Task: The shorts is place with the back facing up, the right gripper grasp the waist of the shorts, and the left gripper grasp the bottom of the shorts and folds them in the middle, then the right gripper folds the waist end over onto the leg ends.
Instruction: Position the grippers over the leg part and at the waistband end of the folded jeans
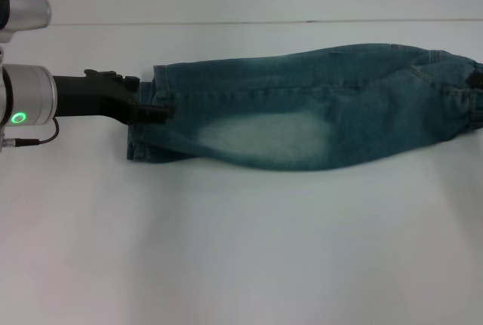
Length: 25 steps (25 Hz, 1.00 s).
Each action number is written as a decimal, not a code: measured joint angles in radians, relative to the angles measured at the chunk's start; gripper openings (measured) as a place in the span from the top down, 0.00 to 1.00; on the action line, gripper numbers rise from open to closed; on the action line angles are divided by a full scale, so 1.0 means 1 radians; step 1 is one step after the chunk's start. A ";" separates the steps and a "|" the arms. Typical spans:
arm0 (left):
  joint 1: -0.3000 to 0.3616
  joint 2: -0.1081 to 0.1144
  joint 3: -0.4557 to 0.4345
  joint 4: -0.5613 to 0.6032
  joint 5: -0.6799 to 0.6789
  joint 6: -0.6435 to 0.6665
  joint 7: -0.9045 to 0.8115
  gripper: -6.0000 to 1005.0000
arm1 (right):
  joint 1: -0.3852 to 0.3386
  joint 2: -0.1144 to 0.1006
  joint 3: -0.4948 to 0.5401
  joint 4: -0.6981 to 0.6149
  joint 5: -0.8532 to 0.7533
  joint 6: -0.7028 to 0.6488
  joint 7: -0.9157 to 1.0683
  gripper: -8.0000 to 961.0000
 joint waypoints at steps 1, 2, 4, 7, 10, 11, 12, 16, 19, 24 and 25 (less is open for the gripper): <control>0.000 0.000 0.000 0.000 0.000 0.000 0.000 0.09 | 0.000 -0.001 0.000 0.000 0.000 0.007 0.000 0.11; 0.000 0.000 0.000 0.000 0.000 0.001 0.000 0.09 | 0.000 -0.001 0.000 0.000 -0.001 0.015 0.000 0.11; 0.000 0.000 0.000 0.000 0.000 0.001 0.000 0.09 | 0.000 -0.002 0.000 0.003 -0.004 0.029 0.000 0.11; 0.000 0.000 0.000 0.000 0.000 0.001 0.000 0.09 | 0.000 0.001 -0.005 0.006 -0.005 0.034 -0.001 0.11; 0.000 0.000 0.000 -0.002 0.000 0.001 0.000 0.09 | 0.001 0.005 -0.008 0.002 -0.005 0.024 -0.003 0.11; 0.000 0.000 0.000 -0.002 0.000 0.001 0.000 0.09 | 0.002 0.005 -0.009 0.002 -0.006 0.019 -0.003 0.11; 0.000 0.000 0.000 -0.002 0.000 0.001 0.000 0.09 | 0.003 0.005 -0.009 0.002 -0.006 0.014 -0.003 0.11; 0.000 0.000 0.000 -0.001 0.000 0.003 0.000 0.09 | 0.004 0.005 -0.009 0.002 -0.004 -0.004 -0.006 0.11; 0.000 0.000 0.000 -0.001 0.000 0.003 0.000 0.09 | 0.002 0.006 -0.005 0.001 -0.002 -0.017 -0.007 0.11; 0.001 0.000 0.000 -0.002 0.000 -0.002 0.000 0.09 | -0.004 0.006 -0.002 0.005 -0.004 0.006 -0.007 0.11; 0.001 0.000 0.000 -0.002 0.000 -0.003 0.000 0.09 | -0.006 0.007 -0.003 0.006 -0.005 0.012 -0.007 0.11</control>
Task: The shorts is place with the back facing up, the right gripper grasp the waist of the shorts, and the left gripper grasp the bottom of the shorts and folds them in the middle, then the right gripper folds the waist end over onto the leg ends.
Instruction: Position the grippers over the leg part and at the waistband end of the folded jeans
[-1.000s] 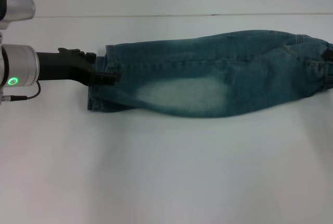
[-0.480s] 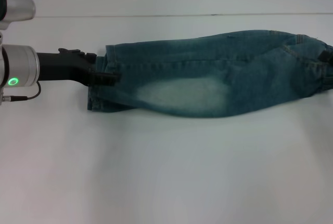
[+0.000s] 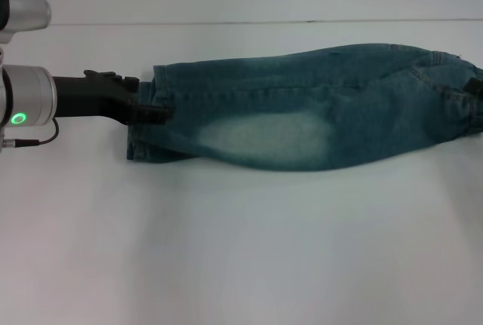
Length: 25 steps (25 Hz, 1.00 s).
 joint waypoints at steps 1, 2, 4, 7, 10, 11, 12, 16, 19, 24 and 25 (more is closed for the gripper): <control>0.000 0.000 0.000 0.000 0.000 0.000 0.000 0.09 | -0.001 0.000 -0.001 0.000 0.000 0.004 0.000 0.11; 0.000 0.000 0.000 0.000 0.000 -0.001 0.000 0.09 | -0.003 0.001 -0.003 0.000 0.000 0.006 0.000 0.11; 0.000 0.000 0.000 0.000 0.000 0.000 0.000 0.09 | -0.004 0.001 -0.005 0.003 -0.001 0.005 0.000 0.11; 0.000 0.000 0.000 0.001 0.000 0.001 0.000 0.09 | -0.003 0.001 -0.007 0.004 -0.001 -0.003 -0.002 0.11; 0.000 0.000 0.000 0.001 0.000 0.001 0.000 0.09 | -0.001 0.001 -0.013 0.004 -0.001 -0.009 0.000 0.13; 0.000 0.000 0.000 0.001 0.000 0.001 0.000 0.09 | -0.001 0.001 -0.014 0.004 -0.001 -0.009 0.002 0.16; 0.000 0.000 0.000 0.002 0.000 0.001 0.000 0.09 | -0.001 0.001 -0.014 0.004 -0.001 -0.010 0.004 0.18; 0.000 0.000 0.000 0.003 0.000 0.003 0.000 0.09 | -0.005 0.001 -0.008 0.005 0.001 -0.010 0.006 0.27; 0.000 0.000 0.000 0.003 0.000 0.002 0.000 0.09 | -0.008 0.001 -0.006 0.005 0.004 -0.010 0.006 0.37; 0.000 0.000 0.000 0.003 0.000 0.001 0.000 0.09 | -0.015 0.001 0.002 0.003 0.006 -0.001 0.006 0.55; -0.001 0.000 0.000 0.003 0.000 0.001 0.000 0.09 | -0.016 0.001 0.007 0.001 0.006 0.001 0.005 0.57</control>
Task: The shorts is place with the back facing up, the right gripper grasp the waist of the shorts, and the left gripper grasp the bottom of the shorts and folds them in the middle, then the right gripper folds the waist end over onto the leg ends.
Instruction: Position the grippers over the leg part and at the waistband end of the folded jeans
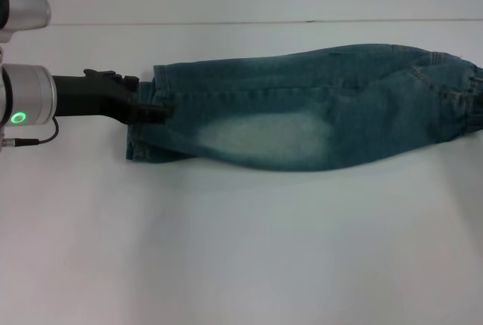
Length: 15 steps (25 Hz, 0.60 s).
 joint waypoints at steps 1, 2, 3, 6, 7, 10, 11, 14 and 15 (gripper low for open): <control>0.000 0.000 0.000 0.000 0.000 0.000 0.000 0.09 | -0.001 0.000 0.005 -0.002 0.000 0.001 -0.002 0.59; 0.001 0.000 0.000 0.000 0.000 -0.001 0.000 0.09 | -0.002 0.000 0.010 -0.002 0.000 0.001 -0.005 0.61; 0.001 0.000 0.000 -0.001 0.000 -0.001 0.000 0.09 | -0.002 0.000 0.015 -0.003 0.000 0.001 -0.008 0.63; 0.001 0.000 0.000 -0.003 0.000 -0.002 0.000 0.09 | -0.004 0.000 0.027 -0.003 0.001 0.002 -0.023 0.69; 0.001 0.000 0.000 -0.005 0.000 -0.002 0.001 0.09 | -0.004 0.000 0.033 -0.003 0.001 0.002 -0.030 0.71; 0.001 0.000 0.000 -0.006 0.000 -0.003 0.002 0.09 | -0.004 0.001 0.039 -0.002 0.001 0.002 -0.042 0.78; 0.001 0.000 0.000 -0.006 0.000 -0.002 0.002 0.09 | -0.004 0.001 0.039 -0.001 0.001 0.003 -0.045 0.81; 0.001 0.000 0.000 -0.007 0.000 -0.002 0.003 0.09 | -0.002 0.001 0.039 -0.001 0.001 0.010 -0.052 0.91; 0.001 0.000 0.000 -0.007 0.000 -0.002 0.004 0.09 | -0.001 0.001 0.039 -0.001 0.001 0.012 -0.053 0.91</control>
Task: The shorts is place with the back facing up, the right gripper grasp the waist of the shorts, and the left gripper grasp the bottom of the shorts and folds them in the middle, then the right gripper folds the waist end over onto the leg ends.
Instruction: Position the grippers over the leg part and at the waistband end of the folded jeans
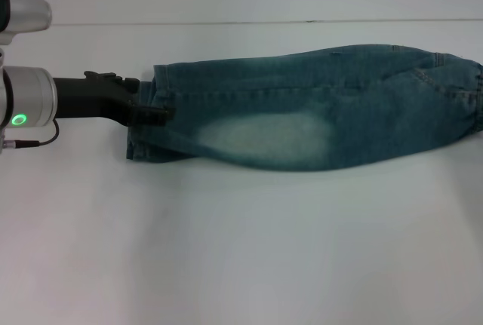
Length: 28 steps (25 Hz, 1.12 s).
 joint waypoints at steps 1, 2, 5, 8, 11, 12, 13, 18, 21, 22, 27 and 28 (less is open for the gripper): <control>0.000 0.000 0.001 0.000 0.000 0.000 0.001 0.09 | 0.001 0.000 0.000 0.001 0.000 0.002 -0.002 0.91; 0.000 0.000 0.002 -0.001 0.000 0.000 0.003 0.09 | 0.003 0.000 0.000 0.002 0.000 0.007 -0.004 0.91; 0.000 0.000 0.004 -0.004 0.000 -0.002 0.003 0.09 | 0.008 0.000 -0.005 0.003 -0.003 0.019 -0.010 0.92; 0.001 0.000 0.005 -0.004 0.000 0.001 0.002 0.09 | 0.011 0.000 -0.006 0.003 -0.004 0.022 -0.023 0.93; 0.001 0.000 0.010 -0.002 -0.002 0.003 0.000 0.09 | 0.012 0.000 -0.002 0.002 -0.002 0.020 -0.028 0.93; 0.001 0.000 0.011 -0.002 -0.004 0.002 0.001 0.09 | 0.012 0.000 -0.002 0.001 -0.002 0.018 -0.027 0.93; 0.001 -0.001 0.012 -0.003 -0.005 0.001 0.002 0.09 | 0.012 0.000 -0.002 0.000 -0.001 0.017 -0.027 0.93; 0.001 -0.002 0.017 0.000 -0.001 0.010 -0.002 0.09 | 0.015 0.000 -0.001 0.002 -0.001 0.017 -0.030 0.93; -0.001 -0.002 0.017 0.002 -0.001 0.018 -0.003 0.09 | 0.014 0.000 -0.004 0.003 0.000 0.016 -0.031 0.93; -0.001 -0.002 0.017 0.002 -0.001 0.020 -0.004 0.09 | 0.014 0.000 -0.005 0.004 0.000 0.015 -0.031 0.93; -0.003 -0.002 0.026 0.006 0.000 0.037 -0.010 0.09 | 0.012 0.000 -0.004 0.002 0.000 -0.006 -0.032 0.93; -0.003 -0.002 0.028 0.007 0.000 0.040 -0.011 0.09 | 0.012 0.000 -0.003 0.002 0.000 -0.008 -0.032 0.93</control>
